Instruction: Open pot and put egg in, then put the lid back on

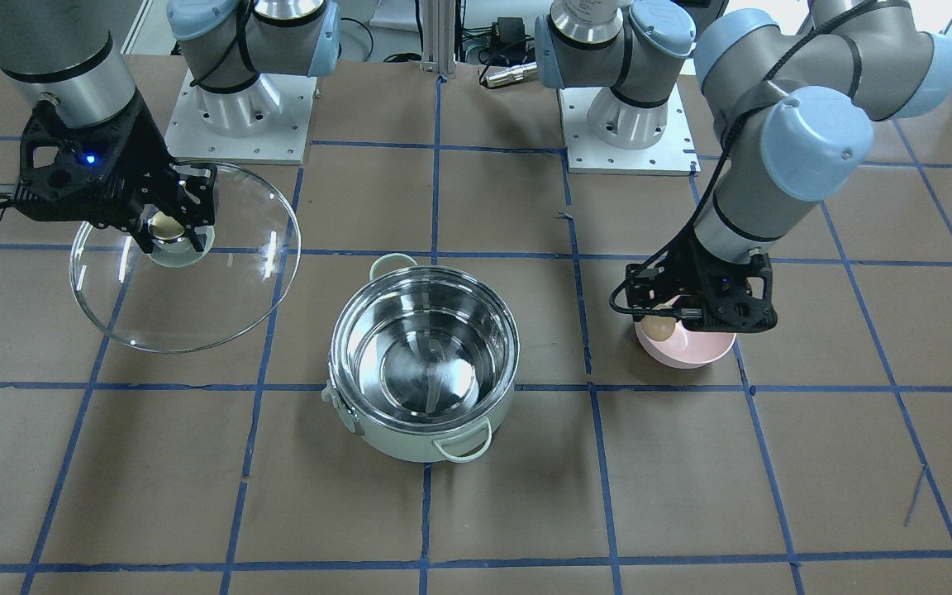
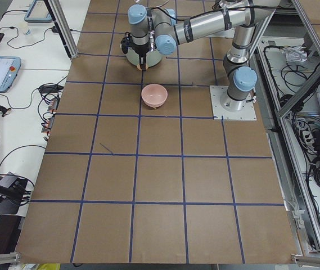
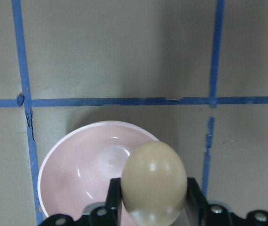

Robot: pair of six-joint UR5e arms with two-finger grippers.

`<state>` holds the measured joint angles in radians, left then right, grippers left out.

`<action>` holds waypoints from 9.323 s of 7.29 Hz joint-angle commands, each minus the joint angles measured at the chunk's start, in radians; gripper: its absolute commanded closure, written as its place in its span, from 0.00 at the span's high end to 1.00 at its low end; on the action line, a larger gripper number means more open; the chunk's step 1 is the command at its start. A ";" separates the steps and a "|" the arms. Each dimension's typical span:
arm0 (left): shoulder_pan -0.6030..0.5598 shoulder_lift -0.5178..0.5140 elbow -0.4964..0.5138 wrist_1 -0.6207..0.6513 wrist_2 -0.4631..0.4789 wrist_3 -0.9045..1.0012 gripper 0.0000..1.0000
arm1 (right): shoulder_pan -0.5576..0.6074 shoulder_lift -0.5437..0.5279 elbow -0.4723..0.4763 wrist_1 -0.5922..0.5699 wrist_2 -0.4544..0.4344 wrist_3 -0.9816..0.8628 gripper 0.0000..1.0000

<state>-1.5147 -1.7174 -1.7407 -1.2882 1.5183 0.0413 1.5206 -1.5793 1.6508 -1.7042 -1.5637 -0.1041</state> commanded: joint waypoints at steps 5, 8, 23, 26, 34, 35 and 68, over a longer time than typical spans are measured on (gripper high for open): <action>-0.366 -0.138 0.148 0.102 0.161 -0.273 0.16 | 0.000 -0.010 0.018 0.011 -0.010 0.001 0.44; -0.416 -0.241 0.178 0.174 0.203 -0.334 0.16 | -0.005 -0.008 0.020 0.011 -0.007 -0.006 0.43; -0.388 -0.182 0.119 0.225 0.264 -0.247 1.00 | 0.015 -0.010 0.030 -0.008 0.019 0.047 0.44; -0.109 0.022 0.136 -0.059 0.110 -0.147 1.00 | 0.131 0.004 0.029 -0.072 0.030 0.183 0.45; 0.068 0.137 0.256 -0.392 0.072 -0.092 1.00 | 0.429 0.271 -0.020 -0.416 0.030 0.388 0.45; 0.065 0.134 0.254 -0.390 0.066 -0.093 1.00 | 0.434 0.283 -0.020 -0.419 0.031 0.388 0.45; 0.004 0.150 0.270 -0.422 0.082 0.006 1.00 | 0.024 -0.024 0.064 0.023 0.008 -0.045 1.00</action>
<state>-1.5076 -1.5672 -1.4672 -1.7099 1.6030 0.0473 1.5510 -1.5817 1.6755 -1.7161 -1.5529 -0.1550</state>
